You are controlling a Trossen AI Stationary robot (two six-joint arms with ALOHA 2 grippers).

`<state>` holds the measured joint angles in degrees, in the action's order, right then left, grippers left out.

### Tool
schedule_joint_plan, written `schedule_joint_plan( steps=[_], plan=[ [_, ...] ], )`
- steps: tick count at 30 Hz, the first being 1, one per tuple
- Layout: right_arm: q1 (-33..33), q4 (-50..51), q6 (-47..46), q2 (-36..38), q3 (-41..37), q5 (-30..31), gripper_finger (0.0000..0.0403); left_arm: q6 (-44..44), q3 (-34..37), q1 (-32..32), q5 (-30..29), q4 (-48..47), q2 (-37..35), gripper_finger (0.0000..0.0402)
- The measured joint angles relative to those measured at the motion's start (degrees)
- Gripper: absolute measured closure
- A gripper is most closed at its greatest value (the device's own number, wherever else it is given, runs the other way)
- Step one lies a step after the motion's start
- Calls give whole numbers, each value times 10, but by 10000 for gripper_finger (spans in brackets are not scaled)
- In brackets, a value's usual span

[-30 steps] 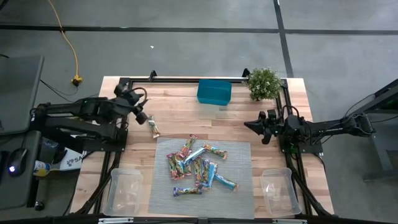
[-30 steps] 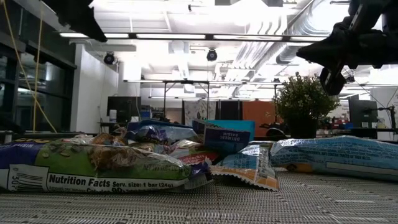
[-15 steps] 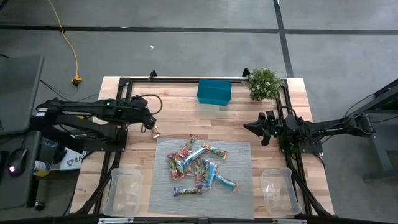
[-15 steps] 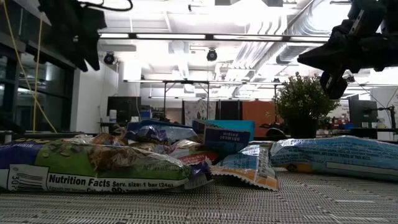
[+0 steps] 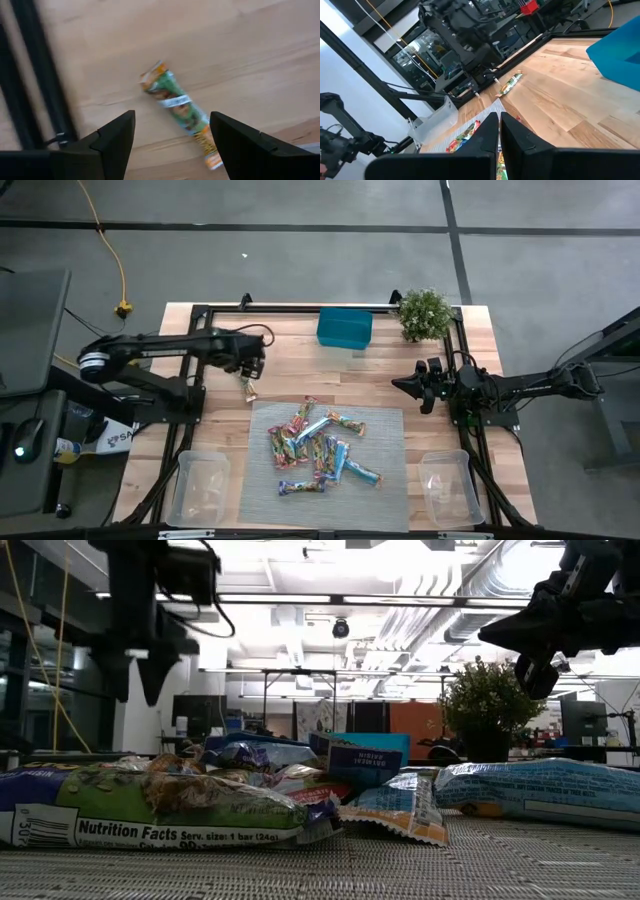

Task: Pick and place Granola Bars by type
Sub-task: Put the yellow granola bar into the left transparent bin

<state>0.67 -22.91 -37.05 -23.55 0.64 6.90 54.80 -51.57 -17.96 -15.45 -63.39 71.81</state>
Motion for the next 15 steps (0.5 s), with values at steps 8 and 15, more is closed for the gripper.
schedule_joint_plan(
  steps=[8, 15],
  plan=[
    [0, 0, 0, 0, 0, 0, 402, 9, 0, -54, 64, 43, 52, 147],
    [0, 0, 0, 0, 0, 0, 402, 147, 0, -53, 58, 43, 77, 147]
  ],
)
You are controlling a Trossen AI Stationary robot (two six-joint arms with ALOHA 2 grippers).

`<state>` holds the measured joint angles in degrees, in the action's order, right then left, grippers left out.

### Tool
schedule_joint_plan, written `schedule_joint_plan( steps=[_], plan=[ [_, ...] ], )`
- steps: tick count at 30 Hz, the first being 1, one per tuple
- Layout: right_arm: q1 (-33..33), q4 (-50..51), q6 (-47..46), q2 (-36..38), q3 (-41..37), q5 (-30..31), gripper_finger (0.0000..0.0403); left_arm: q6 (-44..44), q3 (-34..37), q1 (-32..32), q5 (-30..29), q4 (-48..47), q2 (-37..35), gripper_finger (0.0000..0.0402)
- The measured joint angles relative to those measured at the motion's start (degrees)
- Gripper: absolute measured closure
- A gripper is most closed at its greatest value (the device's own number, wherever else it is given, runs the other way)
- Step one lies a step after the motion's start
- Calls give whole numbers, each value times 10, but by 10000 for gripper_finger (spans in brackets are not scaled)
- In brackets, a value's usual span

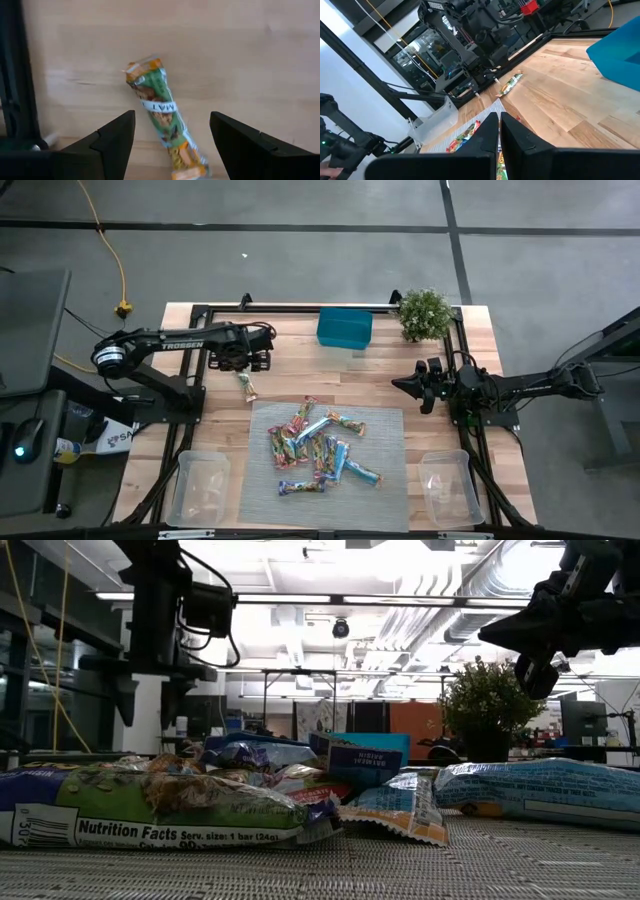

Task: Pick and place Granola Bars by type
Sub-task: Put the yellow granola bar into the left transparent bin

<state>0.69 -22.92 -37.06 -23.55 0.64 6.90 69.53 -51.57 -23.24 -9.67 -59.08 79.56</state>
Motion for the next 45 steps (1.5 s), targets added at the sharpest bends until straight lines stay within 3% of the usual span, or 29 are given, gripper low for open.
schedule_joint_plan(
  steps=[7, 12, 25, 36, 45],
  plan=[
    [0, 0, 0, 0, 0, 0, 402, 97, 0, 0, -5, -24, 11, 147],
    [0, 0, 0, 0, 0, 0, 402, 92, 0, 0, -8, -3, 28, 147],
    [0, 0, 0, 0, 0, 0, 402, 120, 101, 0, 89, 112, 37, 147],
    [0, 0, 0, 0, 0, 0, 402, 87, 141, 0, 84, 170, 34, 148],
    [0, 0, 0, 0, 0, 0, 402, 51, 141, 0, 76, 170, 35, 217]
  ],
)
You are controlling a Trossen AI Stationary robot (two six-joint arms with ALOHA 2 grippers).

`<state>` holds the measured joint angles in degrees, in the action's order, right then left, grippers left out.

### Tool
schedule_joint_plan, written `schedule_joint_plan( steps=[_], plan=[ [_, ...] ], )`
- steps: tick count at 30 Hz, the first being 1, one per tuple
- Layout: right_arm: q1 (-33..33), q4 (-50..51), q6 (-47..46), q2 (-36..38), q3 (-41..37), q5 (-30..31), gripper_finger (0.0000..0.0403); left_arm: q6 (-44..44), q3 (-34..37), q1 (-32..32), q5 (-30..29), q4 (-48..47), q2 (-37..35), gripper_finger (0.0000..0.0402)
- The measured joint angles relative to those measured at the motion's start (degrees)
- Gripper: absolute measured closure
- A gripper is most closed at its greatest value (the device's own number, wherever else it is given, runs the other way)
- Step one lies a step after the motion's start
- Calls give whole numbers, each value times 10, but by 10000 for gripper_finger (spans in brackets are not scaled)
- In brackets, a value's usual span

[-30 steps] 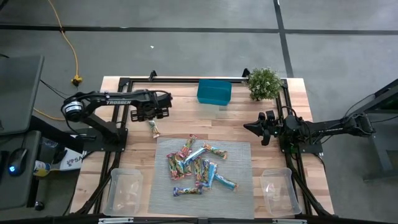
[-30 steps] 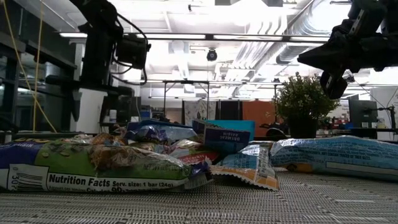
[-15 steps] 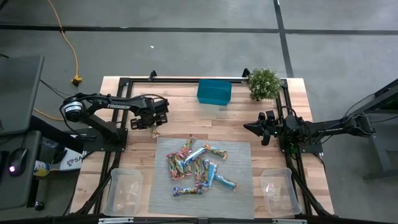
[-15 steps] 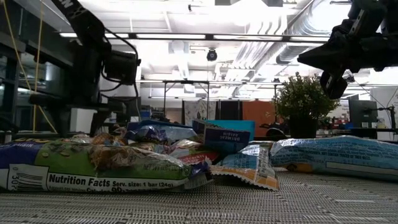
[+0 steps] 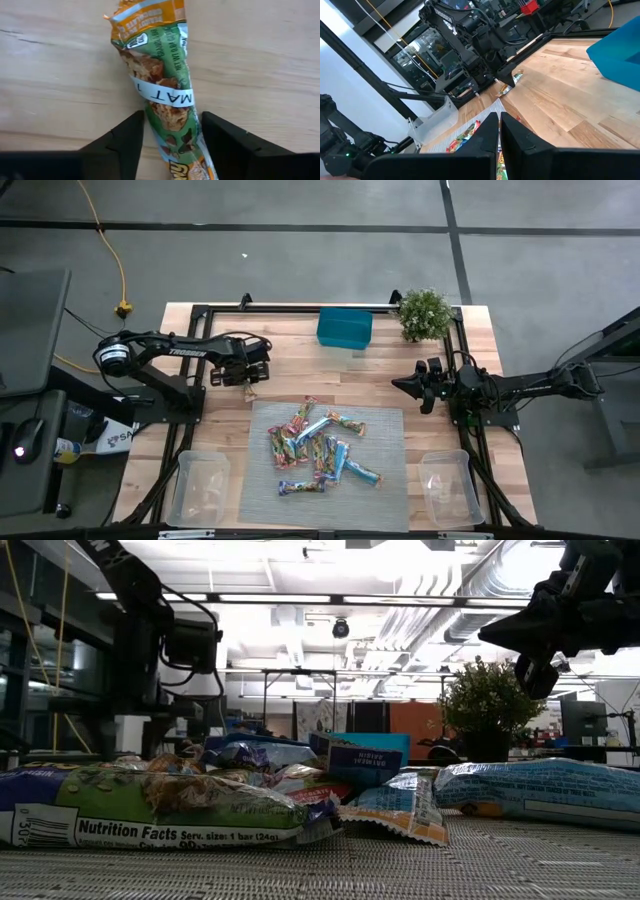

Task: Pick and place Granola Bars by type
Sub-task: Put the yellow granola bar into the left transparent bin

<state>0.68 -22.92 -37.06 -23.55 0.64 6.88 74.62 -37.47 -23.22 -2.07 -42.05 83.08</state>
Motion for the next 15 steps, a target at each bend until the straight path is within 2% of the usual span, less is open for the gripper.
schedule_joint_plan(
  steps=[8, 15],
  plan=[
    [0, 0, 0, 0, 0, 0, 402, -33, 1, 0, -2, 3, 0, 278],
    [0, 0, 0, 0, 0, 0, 402, -123, -3, 0, 11, 1, -2, 313]
  ],
)
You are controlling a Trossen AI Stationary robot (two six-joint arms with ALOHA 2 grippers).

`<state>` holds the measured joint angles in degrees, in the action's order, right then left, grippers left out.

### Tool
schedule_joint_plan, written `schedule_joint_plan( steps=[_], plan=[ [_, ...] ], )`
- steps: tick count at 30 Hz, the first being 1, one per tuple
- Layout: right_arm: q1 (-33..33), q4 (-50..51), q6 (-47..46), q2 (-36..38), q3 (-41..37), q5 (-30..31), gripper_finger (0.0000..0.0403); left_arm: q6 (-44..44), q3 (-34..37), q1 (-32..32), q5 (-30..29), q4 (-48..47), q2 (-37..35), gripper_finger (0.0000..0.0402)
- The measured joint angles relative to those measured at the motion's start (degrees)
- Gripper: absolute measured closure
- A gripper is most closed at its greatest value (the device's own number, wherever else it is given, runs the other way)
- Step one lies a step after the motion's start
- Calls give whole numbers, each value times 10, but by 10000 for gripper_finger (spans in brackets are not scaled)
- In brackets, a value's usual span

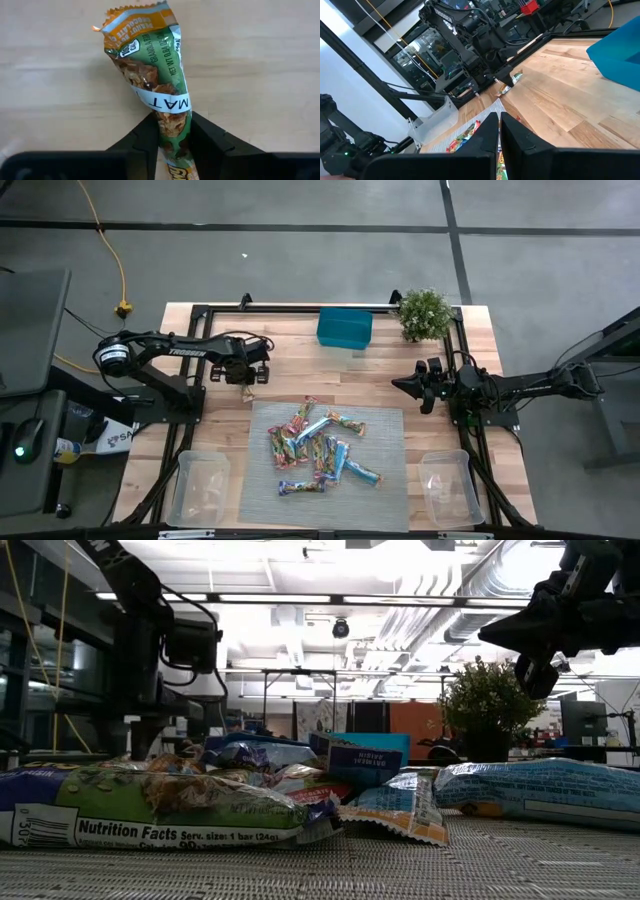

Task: Pick and place Granola Bars by type
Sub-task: Put the yellow granola bar into the left transparent bin

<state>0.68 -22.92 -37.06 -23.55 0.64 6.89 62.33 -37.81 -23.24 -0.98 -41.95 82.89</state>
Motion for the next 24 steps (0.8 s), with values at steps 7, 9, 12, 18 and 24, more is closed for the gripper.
schedule_joint_plan(
  steps=[7, 9, 12, 18, 24],
  plan=[
    [0, 0, 0, 0, 0, 0, 402, -144, -31, 0, -7, -12, -26, 338],
    [0, 0, 0, 0, 0, 0, 402, -184, -36, 0, -8, -19, -41, 344],
    [0, 0, 0, 0, 0, 0, 402, -236, -49, 0, 14, -21, -69, 349],
    [0, 0, 0, 0, 0, 0, 402, -320, -82, 0, 81, -111, -155, 350],
    [0, 0, 0, 0, 0, 0, 402, -311, -130, 33, 82, -222, -277, 351]
  ],
)
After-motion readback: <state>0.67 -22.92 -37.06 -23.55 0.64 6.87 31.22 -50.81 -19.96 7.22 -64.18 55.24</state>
